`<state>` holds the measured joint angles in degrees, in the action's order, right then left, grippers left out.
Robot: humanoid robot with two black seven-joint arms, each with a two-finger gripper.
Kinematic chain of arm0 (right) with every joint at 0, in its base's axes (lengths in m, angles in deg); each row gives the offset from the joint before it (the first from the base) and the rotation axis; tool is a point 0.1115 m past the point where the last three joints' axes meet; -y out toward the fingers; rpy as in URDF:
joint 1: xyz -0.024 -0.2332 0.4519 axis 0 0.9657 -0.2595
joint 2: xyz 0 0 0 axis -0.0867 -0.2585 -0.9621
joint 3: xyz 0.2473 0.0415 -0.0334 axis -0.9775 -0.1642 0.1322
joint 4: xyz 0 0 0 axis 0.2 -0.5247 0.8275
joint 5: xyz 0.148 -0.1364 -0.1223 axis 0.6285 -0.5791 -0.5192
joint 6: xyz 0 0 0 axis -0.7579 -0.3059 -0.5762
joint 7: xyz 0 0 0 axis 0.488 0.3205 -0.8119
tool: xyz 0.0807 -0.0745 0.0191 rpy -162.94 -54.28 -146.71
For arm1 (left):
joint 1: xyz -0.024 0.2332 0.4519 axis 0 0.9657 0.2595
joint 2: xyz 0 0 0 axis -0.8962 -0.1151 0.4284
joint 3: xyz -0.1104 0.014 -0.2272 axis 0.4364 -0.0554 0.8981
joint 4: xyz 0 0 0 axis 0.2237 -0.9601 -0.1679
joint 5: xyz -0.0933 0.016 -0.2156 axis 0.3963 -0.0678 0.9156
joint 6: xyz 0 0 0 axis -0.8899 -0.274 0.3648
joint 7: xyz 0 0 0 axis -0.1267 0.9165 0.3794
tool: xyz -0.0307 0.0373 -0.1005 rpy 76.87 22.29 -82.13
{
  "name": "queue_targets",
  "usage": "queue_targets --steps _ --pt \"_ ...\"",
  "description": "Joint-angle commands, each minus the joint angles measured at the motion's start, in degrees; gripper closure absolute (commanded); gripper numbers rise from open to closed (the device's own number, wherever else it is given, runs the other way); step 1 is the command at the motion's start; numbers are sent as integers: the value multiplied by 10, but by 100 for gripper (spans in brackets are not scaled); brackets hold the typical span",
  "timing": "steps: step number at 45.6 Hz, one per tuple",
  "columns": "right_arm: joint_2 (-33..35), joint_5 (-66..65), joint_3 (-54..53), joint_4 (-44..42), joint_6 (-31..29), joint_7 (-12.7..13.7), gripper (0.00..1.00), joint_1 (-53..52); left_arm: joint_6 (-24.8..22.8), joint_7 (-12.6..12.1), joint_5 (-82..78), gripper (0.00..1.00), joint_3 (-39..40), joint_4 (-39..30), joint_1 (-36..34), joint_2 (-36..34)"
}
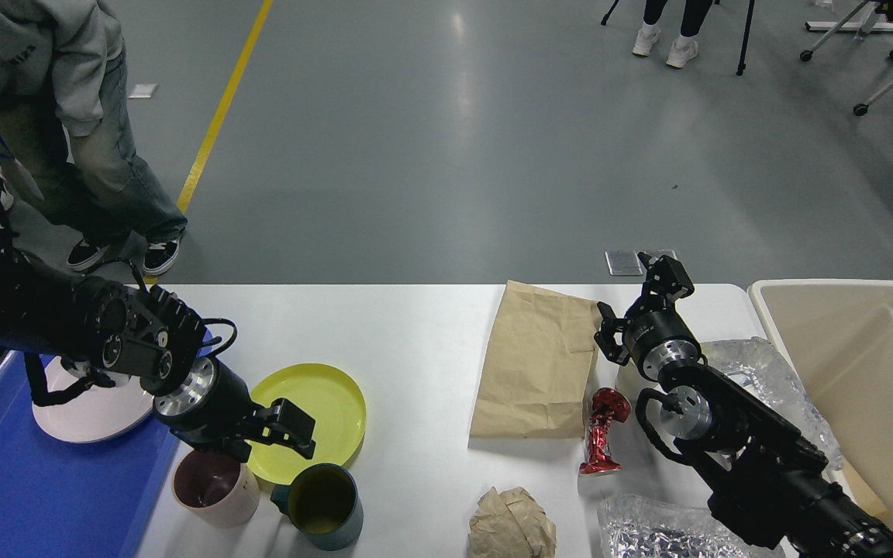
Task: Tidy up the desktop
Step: 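Lower the left gripper toward the white mug beside the tray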
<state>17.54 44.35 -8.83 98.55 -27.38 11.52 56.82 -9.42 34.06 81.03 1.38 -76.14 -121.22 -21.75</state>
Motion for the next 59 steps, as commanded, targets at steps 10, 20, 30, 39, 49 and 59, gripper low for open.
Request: queue_targets --steps 10,20,30,39,49,59 --pt "0 0 0 -1 1 0 0 0 52 -24 -15 4 -1 -36 5 0" --pt "0 0 0 -1 0 0 0 0 53 -29 -14 4 -1 -35 1 -7" --pt "0 0 0 -1 1 0 0 0 51 -32 -14 4 -8 -32 -14 -15" --pt "0 0 0 -1 0 0 0 0 46 -44 -14 4 -22 -33 -21 -19" --pt "0 0 0 -1 1 0 0 0 47 -44 -15 4 -75 -36 -29 -20" --pt "0 0 0 -1 1 0 0 0 53 -43 -17 4 -98 -57 -28 -22"
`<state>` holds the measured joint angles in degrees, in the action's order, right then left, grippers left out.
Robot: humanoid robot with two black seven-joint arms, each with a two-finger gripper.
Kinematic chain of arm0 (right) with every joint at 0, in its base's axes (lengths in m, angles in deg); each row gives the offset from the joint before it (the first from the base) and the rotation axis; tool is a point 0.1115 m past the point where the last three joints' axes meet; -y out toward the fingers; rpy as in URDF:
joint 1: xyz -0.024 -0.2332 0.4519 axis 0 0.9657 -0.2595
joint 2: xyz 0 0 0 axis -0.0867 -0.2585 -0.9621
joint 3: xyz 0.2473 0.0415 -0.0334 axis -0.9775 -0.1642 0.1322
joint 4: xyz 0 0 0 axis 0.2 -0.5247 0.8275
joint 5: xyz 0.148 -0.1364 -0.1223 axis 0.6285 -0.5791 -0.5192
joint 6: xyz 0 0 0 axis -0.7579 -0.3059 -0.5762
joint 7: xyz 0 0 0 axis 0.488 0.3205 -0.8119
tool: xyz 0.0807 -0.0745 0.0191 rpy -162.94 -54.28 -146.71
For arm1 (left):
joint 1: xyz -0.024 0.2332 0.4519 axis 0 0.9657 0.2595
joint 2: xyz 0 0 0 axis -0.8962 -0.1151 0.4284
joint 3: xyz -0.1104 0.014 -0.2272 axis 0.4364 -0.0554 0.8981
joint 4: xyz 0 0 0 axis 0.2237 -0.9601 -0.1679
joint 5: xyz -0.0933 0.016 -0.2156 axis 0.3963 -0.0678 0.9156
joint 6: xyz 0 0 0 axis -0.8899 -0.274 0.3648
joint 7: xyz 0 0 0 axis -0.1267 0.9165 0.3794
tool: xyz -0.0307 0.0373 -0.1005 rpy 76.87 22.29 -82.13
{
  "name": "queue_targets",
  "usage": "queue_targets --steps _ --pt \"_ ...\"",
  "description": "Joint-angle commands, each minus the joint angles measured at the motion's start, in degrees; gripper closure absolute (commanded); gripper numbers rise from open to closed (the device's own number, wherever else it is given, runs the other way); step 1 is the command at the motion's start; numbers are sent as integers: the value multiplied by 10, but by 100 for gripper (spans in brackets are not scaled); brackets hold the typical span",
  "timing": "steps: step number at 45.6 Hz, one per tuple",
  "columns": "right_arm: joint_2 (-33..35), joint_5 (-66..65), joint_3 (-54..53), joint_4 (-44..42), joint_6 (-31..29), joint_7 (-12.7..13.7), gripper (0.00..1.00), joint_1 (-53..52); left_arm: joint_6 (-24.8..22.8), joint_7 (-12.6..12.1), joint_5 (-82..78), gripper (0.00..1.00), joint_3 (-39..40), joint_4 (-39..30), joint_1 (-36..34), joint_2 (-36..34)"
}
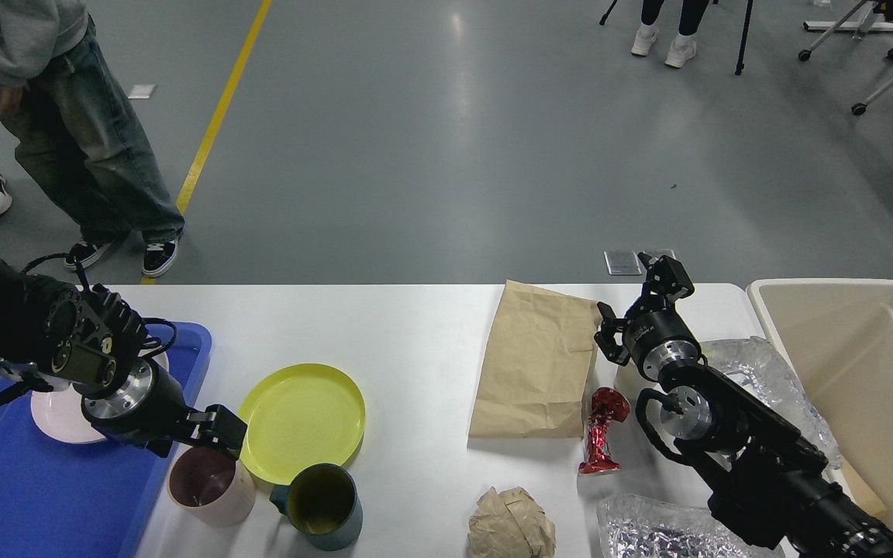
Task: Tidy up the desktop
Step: 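Lower the left gripper toward the white mug beside the tray, then grasp the white mug rim with the left gripper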
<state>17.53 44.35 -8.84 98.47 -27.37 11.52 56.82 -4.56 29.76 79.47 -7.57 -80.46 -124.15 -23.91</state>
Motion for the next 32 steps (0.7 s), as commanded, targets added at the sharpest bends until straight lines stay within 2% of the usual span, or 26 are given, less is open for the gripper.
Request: queue_targets --steps 1,9,32 --pt "0 0 0 0 0 0 0 0 4 -1 -1 4 -9 -16 1 0" --pt "0 0 0 0 0 0 0 0 7 -16 -2 4 -10 -22 8 2" --pt "0 0 0 0 0 0 0 0 72 -50 -2 4 -8 -16 66 1"
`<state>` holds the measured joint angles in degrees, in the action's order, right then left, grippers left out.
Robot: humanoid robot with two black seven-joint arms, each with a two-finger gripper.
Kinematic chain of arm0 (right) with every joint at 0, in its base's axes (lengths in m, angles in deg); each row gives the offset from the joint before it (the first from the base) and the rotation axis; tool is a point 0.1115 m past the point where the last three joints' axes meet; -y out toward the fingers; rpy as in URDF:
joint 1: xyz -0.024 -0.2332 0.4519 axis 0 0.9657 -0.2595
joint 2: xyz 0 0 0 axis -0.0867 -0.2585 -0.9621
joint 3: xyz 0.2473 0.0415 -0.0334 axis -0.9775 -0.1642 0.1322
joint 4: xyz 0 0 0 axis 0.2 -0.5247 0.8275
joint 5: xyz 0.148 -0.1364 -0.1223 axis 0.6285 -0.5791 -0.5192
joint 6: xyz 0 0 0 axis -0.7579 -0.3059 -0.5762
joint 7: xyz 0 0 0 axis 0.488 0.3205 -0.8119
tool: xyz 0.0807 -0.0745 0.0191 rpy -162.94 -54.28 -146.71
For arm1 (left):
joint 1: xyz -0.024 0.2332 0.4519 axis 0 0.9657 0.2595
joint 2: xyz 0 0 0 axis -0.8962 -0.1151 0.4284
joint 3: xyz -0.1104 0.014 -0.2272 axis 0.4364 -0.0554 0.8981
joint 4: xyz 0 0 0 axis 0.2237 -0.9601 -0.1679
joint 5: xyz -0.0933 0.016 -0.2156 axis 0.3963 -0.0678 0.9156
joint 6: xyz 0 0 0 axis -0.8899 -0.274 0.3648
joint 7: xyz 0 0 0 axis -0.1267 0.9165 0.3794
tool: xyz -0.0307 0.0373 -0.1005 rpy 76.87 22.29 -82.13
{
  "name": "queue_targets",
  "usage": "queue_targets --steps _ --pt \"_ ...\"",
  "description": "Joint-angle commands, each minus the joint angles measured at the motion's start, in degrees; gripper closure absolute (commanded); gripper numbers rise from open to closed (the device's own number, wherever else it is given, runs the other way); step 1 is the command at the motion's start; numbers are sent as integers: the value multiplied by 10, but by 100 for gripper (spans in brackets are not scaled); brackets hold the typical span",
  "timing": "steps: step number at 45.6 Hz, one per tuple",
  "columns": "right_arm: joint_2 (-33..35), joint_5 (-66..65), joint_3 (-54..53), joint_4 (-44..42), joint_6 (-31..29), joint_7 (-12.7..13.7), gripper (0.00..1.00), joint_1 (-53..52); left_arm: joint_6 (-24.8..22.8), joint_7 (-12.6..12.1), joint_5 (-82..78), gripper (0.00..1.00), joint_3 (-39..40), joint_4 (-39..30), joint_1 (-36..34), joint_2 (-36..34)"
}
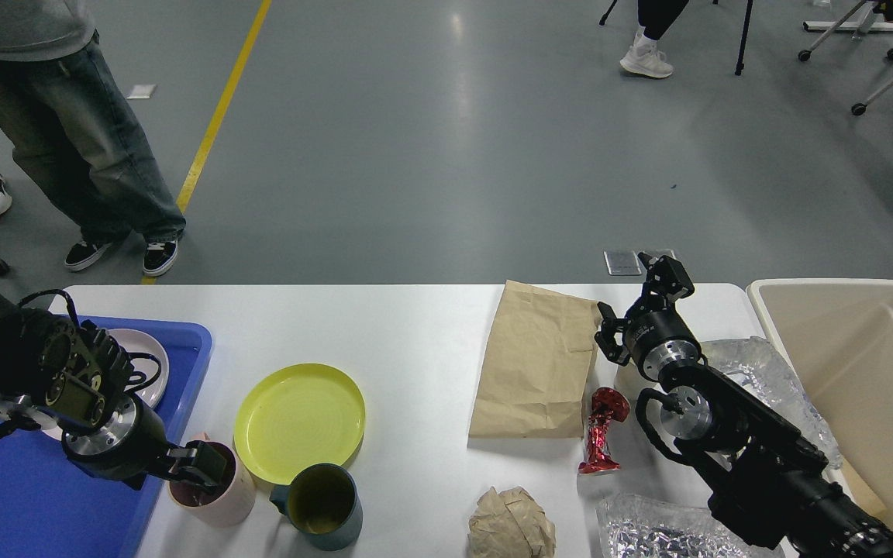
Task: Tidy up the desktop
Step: 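Grasp the white mug rim with the left gripper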
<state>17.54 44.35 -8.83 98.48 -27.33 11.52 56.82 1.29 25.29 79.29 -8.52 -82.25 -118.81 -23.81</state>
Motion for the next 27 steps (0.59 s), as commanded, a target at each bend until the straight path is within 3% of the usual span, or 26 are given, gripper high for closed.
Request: queue_targets --steps 1,27 --pt "0 0 0 1 0 0 0 0 17 -5 0 4 2 3 14 -1" --pt "0 0 0 0 0 0 0 0 98 -10 7 4 13 14 45 -4"
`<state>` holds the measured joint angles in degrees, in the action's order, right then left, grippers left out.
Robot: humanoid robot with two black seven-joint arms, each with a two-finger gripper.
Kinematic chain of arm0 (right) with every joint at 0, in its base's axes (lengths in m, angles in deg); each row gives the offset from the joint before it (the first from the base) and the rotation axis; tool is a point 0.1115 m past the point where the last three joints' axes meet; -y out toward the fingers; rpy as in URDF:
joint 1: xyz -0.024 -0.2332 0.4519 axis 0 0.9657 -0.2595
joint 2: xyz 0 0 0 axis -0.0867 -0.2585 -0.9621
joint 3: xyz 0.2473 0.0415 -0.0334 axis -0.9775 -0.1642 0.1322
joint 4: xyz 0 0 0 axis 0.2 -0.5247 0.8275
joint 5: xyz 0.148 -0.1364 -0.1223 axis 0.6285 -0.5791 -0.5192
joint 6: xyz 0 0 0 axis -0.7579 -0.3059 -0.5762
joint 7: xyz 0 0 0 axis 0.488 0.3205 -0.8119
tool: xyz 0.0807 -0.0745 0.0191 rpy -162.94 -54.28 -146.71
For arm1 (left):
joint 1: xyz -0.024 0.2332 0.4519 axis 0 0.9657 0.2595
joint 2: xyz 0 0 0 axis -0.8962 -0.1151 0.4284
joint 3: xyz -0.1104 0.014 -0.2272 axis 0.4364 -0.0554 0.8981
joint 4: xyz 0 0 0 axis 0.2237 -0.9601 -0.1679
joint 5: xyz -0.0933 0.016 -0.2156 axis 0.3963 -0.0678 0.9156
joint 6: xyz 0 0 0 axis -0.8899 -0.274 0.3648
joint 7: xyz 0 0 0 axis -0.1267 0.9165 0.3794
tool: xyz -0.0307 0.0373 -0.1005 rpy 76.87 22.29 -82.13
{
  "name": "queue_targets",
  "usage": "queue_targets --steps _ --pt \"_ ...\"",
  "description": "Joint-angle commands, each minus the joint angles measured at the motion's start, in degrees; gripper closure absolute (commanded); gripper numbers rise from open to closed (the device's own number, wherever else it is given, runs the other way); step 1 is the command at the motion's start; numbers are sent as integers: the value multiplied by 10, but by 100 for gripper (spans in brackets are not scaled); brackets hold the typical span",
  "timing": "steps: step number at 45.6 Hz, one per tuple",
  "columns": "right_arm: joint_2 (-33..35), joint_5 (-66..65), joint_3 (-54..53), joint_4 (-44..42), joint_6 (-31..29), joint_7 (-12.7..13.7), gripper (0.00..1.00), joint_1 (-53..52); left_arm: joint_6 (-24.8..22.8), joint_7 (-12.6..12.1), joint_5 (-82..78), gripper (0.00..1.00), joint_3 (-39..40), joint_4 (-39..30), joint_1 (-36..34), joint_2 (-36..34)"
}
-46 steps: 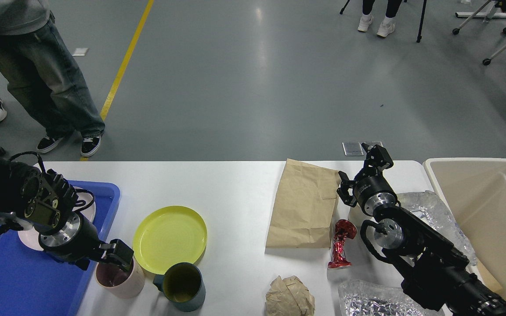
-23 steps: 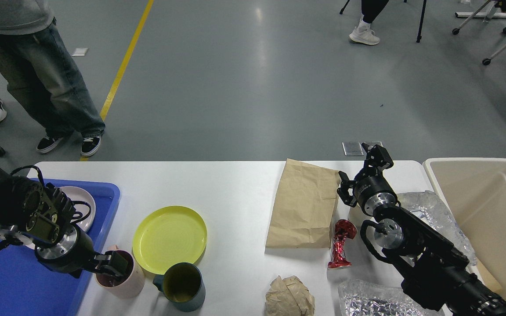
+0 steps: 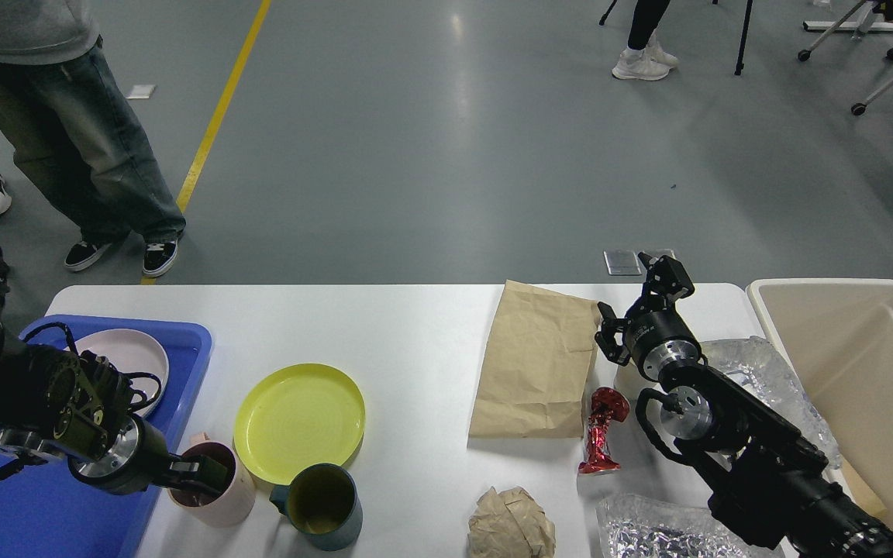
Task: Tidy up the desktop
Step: 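Grasp the white mug rim with the left gripper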
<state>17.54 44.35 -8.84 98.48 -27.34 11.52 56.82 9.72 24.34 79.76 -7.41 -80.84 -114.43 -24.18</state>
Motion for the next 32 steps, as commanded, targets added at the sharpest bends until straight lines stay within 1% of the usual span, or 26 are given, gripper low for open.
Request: queue_targets --steps 1,7,16,21,25,32 --pt "0 0 0 0 0 0 0 0 15 0 2 4 2 0 3 0" --pt "0 0 0 0 0 0 0 0 18 -3 6 5 3 4 15 0" --pt "0 0 0 0 -1 0 0 0 19 -25 8 10 10 16 28 0" --pt "0 0 0 1 -1 0 0 0 31 -26 8 15 10 19 36 0" --pt "0 0 0 0 -1 0 0 0 37 -28 8 23 10 20 36 0" --pt "0 0 0 0 -1 0 0 0 37 -41 9 31 19 19 40 0"
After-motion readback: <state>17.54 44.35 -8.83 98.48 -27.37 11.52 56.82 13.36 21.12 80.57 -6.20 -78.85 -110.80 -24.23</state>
